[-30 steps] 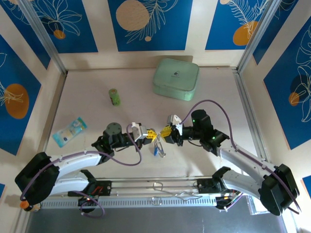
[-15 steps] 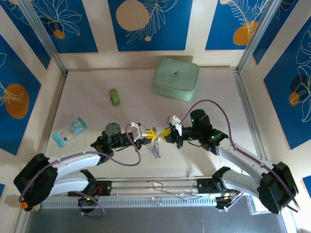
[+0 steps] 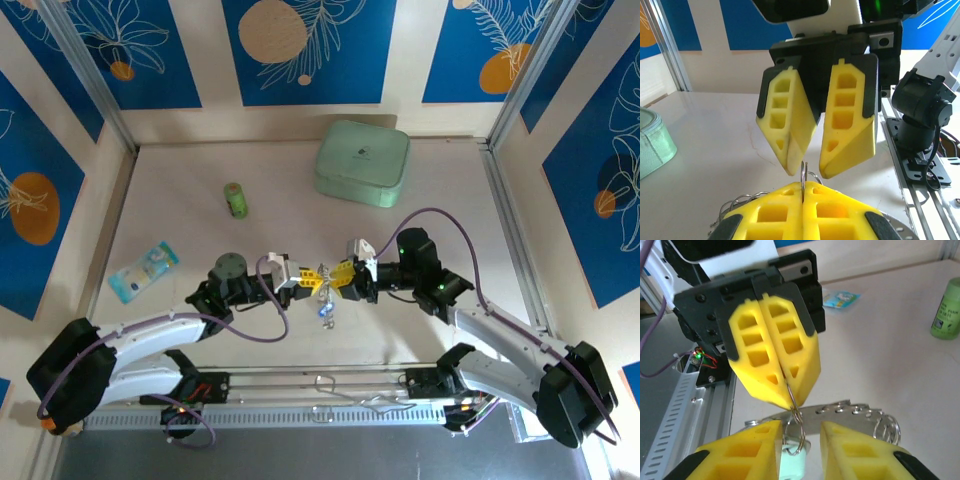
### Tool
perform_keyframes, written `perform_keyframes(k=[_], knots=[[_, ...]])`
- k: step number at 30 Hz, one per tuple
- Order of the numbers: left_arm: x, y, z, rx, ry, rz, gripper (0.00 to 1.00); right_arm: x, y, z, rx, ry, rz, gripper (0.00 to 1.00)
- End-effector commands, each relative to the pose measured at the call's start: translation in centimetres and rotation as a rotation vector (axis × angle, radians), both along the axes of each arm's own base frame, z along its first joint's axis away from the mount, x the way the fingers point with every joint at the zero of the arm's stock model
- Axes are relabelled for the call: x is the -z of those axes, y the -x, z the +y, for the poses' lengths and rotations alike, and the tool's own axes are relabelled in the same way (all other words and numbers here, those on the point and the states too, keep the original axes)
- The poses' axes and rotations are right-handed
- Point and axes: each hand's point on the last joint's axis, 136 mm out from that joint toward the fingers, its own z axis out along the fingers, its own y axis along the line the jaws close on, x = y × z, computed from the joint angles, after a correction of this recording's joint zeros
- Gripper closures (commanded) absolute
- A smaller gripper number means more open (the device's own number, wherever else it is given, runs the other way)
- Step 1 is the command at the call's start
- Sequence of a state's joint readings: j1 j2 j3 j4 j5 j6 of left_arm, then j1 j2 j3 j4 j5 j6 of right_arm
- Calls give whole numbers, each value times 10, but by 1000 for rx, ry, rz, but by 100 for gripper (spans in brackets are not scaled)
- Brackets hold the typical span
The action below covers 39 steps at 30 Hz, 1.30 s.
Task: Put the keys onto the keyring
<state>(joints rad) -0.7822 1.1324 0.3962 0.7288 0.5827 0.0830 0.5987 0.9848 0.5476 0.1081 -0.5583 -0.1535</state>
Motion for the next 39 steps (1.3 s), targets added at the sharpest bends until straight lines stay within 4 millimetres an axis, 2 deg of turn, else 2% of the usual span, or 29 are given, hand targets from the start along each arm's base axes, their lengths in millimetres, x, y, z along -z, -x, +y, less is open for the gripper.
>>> perform_keyframes(k=[1,8,13,19,21,23,25,27,35,39], knots=[[-26,8,-3,44,81,-60,100,0,8,5,-51,-14,-5,72],[-24,9,-2,47,75,-55,100,-3,4,10,-57,-30,-6,81],[-23,9,-3,49,74,-52,100,-9,4,12,-71,-51,-9,81],[-24,9,-3,45,77,-53,100,-11,5,15,-93,-61,0,95],[-23,2,-1,2,74,-55,100,-12,6,15,-99,-58,1,100],[-20,-2,2,-29,55,-62,98,-14,6,14,-97,-43,-5,100],[-15,-6,4,-58,14,-62,88,-15,7,11,-93,-12,-10,100],[-7,-7,6,-64,-51,-63,86,-13,8,8,-93,47,-16,100],[1,-5,8,-41,-179,-58,88,5,17,5,-131,340,-33,100],[-2,-1,6,-12,-178,-51,83,7,19,7,-145,420,-58,100]])
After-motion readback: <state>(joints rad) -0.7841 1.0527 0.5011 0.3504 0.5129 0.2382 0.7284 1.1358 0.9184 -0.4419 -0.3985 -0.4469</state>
